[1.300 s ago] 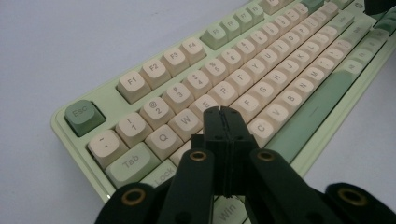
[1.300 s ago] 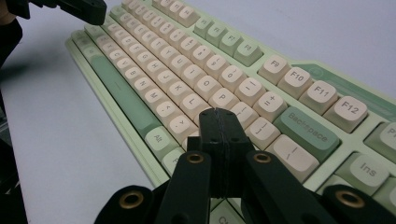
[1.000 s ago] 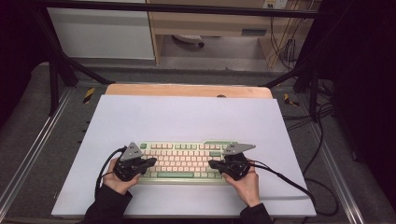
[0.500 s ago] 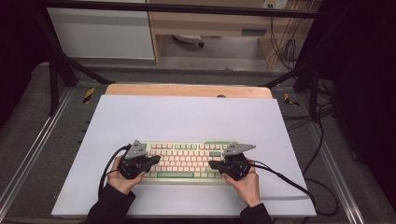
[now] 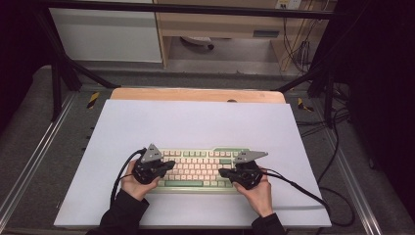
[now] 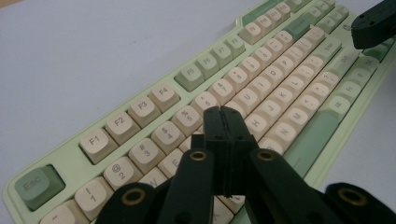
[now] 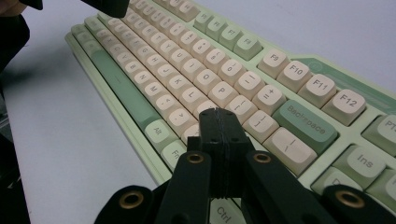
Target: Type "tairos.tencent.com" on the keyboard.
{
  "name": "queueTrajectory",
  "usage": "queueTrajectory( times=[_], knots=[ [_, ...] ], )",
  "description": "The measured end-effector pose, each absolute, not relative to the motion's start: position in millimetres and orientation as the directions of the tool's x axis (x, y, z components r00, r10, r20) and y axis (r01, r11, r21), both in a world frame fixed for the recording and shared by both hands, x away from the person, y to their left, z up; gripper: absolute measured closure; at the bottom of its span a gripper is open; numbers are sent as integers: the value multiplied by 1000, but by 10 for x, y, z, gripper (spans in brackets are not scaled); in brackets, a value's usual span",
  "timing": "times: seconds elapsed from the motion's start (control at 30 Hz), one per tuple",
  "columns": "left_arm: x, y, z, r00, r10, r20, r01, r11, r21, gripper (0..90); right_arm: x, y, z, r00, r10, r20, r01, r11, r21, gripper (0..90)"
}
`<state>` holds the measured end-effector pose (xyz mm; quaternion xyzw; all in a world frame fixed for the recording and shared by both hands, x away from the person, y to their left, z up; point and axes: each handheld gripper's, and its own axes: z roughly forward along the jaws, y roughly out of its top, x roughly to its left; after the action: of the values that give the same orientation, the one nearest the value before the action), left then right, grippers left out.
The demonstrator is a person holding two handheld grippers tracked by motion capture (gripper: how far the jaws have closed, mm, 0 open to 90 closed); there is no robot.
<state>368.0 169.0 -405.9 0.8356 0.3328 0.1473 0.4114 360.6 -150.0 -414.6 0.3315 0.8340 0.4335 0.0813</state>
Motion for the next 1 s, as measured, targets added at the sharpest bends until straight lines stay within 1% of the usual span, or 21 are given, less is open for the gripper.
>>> queueTrajectory(
  times=[0.5,1.0],
  knots=[
    [3807,1596,-4129,724,689,-41,457,-433,777,898,3607,-1499,-4145,-767,624,153,483,404,777,900],
    [3841,1486,-4247,734,679,-19,453,-469,758,898,3609,-1498,-4149,-766,624,153,484,404,776,900]
  ],
)
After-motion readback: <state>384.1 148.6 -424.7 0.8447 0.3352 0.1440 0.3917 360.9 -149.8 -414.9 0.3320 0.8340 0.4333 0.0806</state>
